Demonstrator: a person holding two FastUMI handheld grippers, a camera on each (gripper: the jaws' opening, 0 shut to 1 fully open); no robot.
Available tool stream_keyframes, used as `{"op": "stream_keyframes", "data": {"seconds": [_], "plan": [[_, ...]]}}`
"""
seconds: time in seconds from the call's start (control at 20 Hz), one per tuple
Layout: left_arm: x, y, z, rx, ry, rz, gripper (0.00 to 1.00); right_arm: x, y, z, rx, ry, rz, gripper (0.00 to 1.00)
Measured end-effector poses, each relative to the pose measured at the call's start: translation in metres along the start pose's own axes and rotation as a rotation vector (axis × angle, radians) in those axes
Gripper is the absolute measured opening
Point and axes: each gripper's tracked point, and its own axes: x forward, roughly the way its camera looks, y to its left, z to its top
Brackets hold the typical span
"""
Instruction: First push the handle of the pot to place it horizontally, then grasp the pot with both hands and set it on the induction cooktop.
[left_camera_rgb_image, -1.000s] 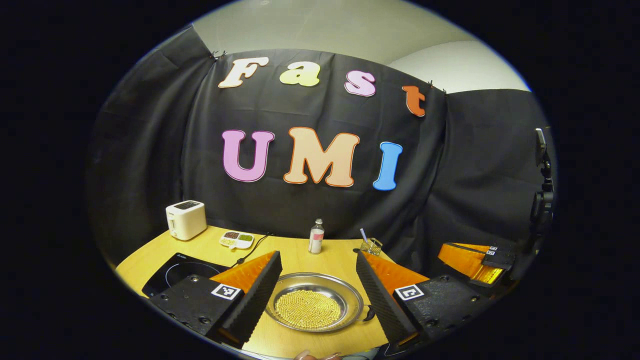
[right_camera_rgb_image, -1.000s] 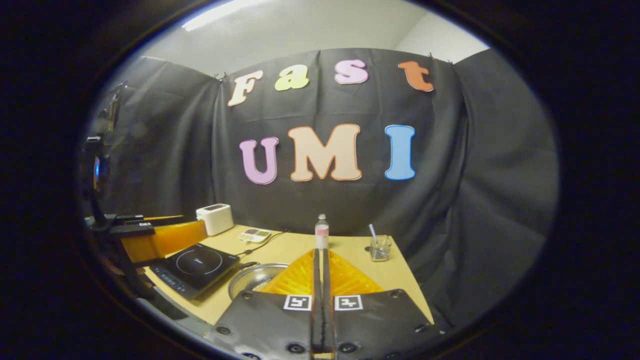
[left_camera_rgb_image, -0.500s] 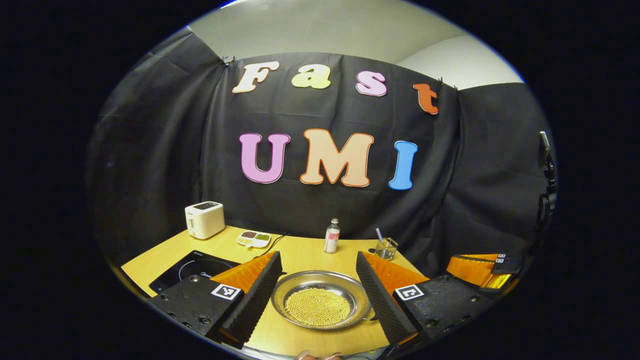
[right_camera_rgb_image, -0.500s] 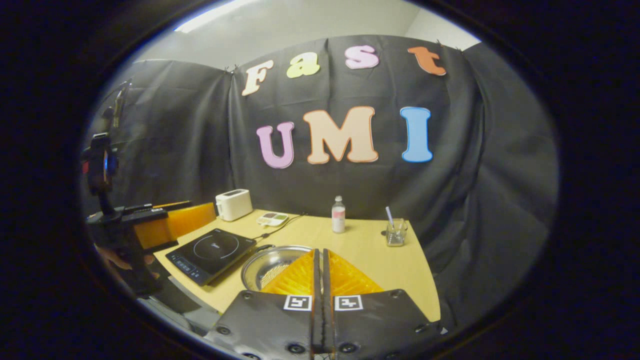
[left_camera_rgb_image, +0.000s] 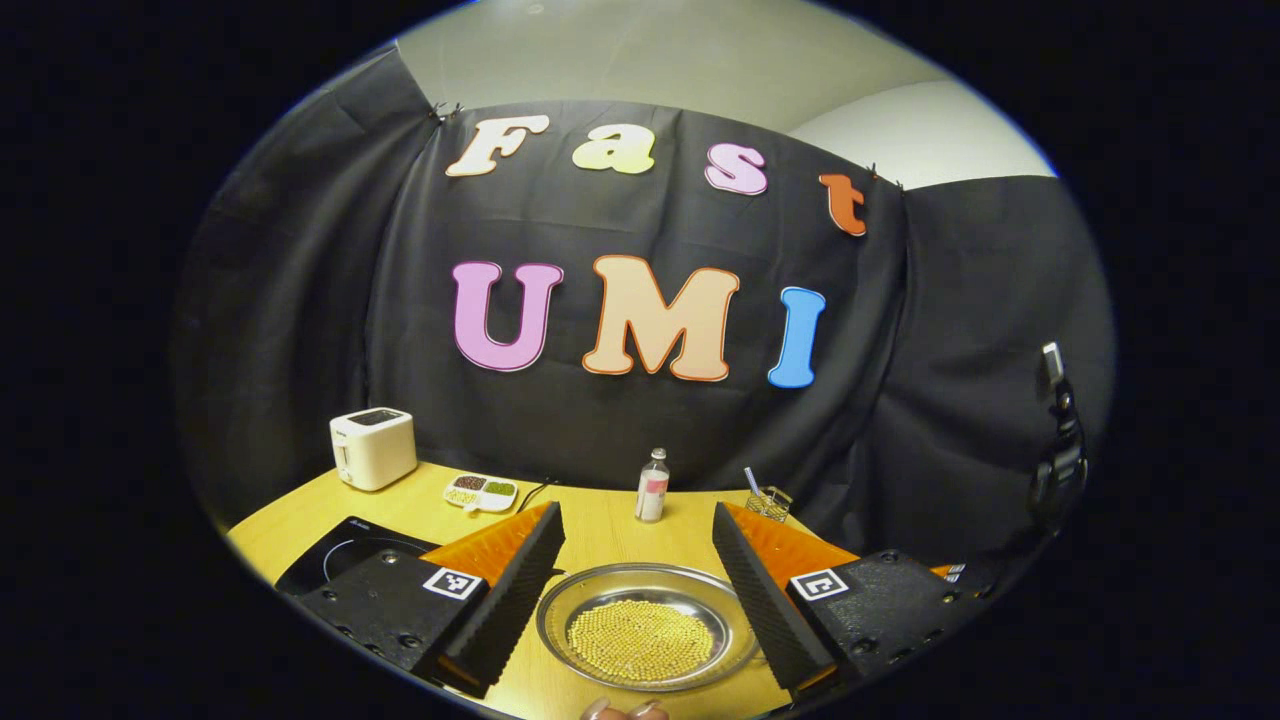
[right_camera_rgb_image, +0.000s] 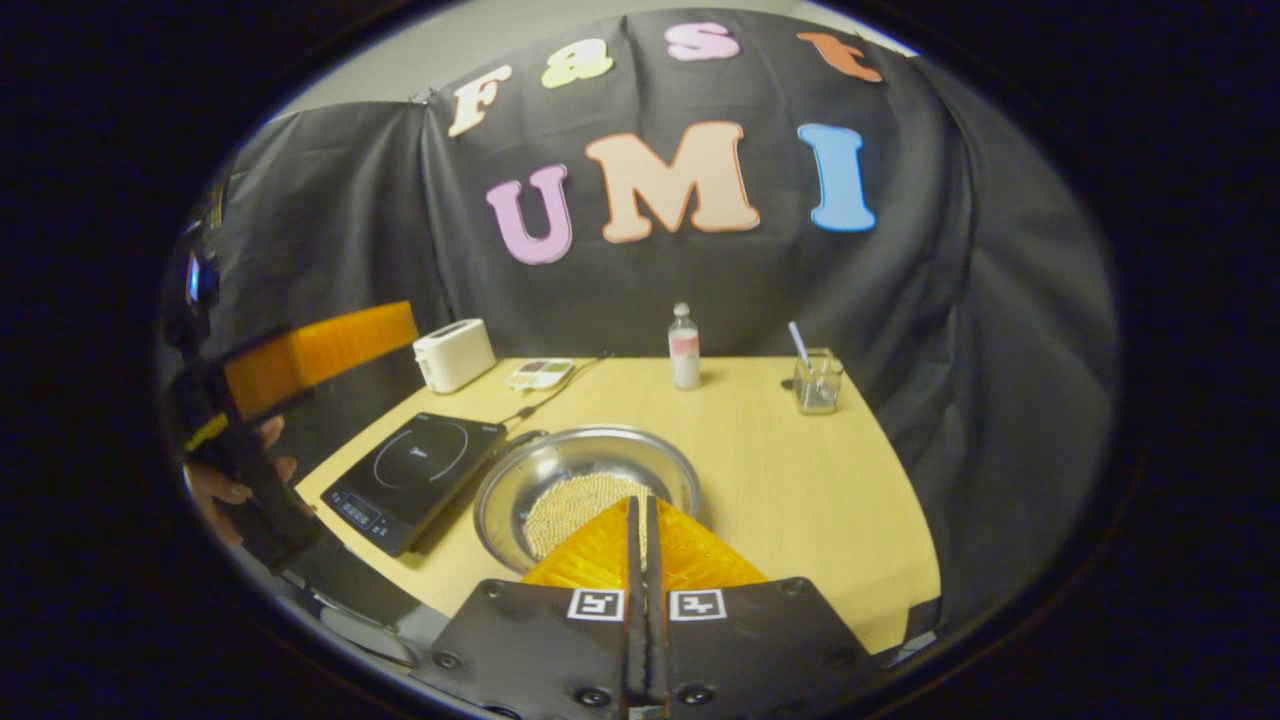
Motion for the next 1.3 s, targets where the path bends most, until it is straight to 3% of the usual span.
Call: {"op": "stream_keyframes", "data": {"seconds": [0.05,0.1,0.6,0.95,1.3], "plan": [[0.006,0.003,-0.004,-0.009,0.015,-0.014,0.96,0.007,0.002,-0.011,0.004,0.03,-0.001,0.07],[0.011,0.005,-0.006,-0.014,0.024,-0.025,0.96,0.013,0.005,-0.024,0.01,0.062,-0.001,0.03],[0.039,0.029,-0.026,0.011,0.078,-0.036,0.96,0.038,0.009,-0.116,0.138,0.356,0.012,0.0],[0.041,0.047,-0.037,0.012,0.109,0.011,0.96,0.06,0.002,-0.136,0.115,0.447,-0.007,0.0],[0.042,0.062,-0.041,-0.001,0.123,0.055,0.96,0.073,-0.005,-0.132,0.077,0.458,-0.003,0.03]]}}
